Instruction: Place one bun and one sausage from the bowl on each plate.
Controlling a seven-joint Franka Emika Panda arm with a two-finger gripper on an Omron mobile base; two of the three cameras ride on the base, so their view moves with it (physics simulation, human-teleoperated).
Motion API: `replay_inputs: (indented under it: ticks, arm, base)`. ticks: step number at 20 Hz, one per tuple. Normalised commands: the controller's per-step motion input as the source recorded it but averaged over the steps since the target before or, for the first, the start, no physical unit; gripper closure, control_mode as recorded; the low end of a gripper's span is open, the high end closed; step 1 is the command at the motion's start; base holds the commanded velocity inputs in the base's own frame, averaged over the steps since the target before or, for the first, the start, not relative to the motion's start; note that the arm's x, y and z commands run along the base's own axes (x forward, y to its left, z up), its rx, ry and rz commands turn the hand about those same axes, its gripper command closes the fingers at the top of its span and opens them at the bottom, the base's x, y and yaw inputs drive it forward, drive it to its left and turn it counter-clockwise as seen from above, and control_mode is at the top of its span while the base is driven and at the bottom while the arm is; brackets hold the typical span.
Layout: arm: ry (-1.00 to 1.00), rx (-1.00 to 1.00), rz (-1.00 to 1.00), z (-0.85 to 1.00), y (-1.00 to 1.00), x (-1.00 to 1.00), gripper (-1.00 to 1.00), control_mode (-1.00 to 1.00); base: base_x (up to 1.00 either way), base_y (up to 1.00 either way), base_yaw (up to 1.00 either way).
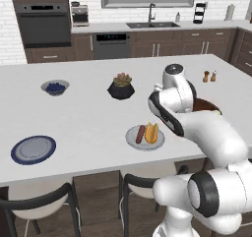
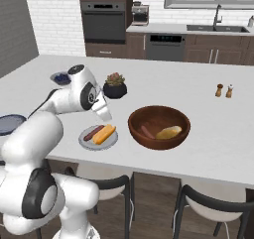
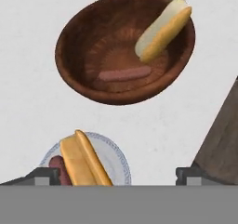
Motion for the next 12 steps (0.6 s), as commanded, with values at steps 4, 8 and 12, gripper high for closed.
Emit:
replay_inputs:
  ticks: [4,8,12]
  arm:
    - [-0.13,0.08,-0.41,0.26,-1.0,-0.03,-1.0,-1.0]
    - [0.0,-0.01,-0.61,0.0,-0.88,0.61,-1.0,-1.0]
    - [0.09,0.01,-0.76,0.0,-0.86,0.39,-1.0,-1.0]
  base:
    - [0.0,0.0,0.0]
    - [0.0,0.0,0.0]
    - [0.0,0.0,0.0]
